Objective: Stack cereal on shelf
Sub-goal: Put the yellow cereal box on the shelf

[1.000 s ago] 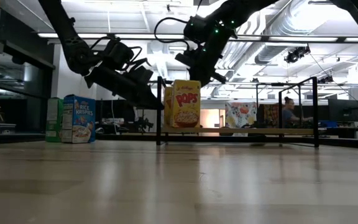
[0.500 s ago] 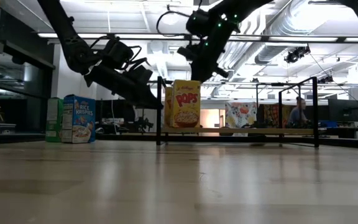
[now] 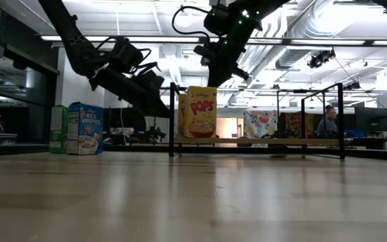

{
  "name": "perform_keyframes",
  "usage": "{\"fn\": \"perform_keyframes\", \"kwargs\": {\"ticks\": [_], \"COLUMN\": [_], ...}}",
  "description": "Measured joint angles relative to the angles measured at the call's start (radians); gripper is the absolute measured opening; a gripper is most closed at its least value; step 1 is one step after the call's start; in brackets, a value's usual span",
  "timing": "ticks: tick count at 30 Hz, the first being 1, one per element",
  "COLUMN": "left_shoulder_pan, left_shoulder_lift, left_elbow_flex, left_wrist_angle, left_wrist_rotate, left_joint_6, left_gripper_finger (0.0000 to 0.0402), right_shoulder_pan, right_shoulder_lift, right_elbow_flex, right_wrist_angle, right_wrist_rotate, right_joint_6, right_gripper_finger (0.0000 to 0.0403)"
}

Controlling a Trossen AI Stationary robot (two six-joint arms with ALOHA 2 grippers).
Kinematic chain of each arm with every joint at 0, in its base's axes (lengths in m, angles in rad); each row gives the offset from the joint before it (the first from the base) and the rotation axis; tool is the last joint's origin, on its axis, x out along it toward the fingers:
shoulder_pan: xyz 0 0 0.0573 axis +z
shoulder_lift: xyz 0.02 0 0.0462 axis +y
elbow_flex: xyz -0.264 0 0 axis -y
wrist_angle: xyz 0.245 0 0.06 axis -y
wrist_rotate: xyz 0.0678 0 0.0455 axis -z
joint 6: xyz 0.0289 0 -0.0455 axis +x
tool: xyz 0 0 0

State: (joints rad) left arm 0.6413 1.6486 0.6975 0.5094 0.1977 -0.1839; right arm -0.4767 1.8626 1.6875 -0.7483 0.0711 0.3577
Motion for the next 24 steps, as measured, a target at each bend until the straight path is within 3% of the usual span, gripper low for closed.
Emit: {"fn": "perform_keyframes", "kwargs": {"ticks": [9, 24], "left_shoulder_pan": [-0.023, -0.059], "left_shoulder_lift": [0.045, 0.045], "left_elbow_flex": [0.000, 0.000], "left_wrist_angle": [0.110, 0.125], "left_wrist_rotate": [-0.001, 0.002], "left_joint_6": [-0.006, 0.021], "left_gripper_finger": [0.0000, 0.0000], "right_shoulder_pan": [0.000, 0.000], "right_shoulder_lift": [0.000, 0.000], "right_elbow_flex": [0.000, 0.000], "right_wrist_angle": [0.004, 0.012], "right_wrist_rotate": [0.003, 0.008], "right_joint_6": [0.000, -0.008], "right_gripper_finger": [0.0000, 0.0000]}}
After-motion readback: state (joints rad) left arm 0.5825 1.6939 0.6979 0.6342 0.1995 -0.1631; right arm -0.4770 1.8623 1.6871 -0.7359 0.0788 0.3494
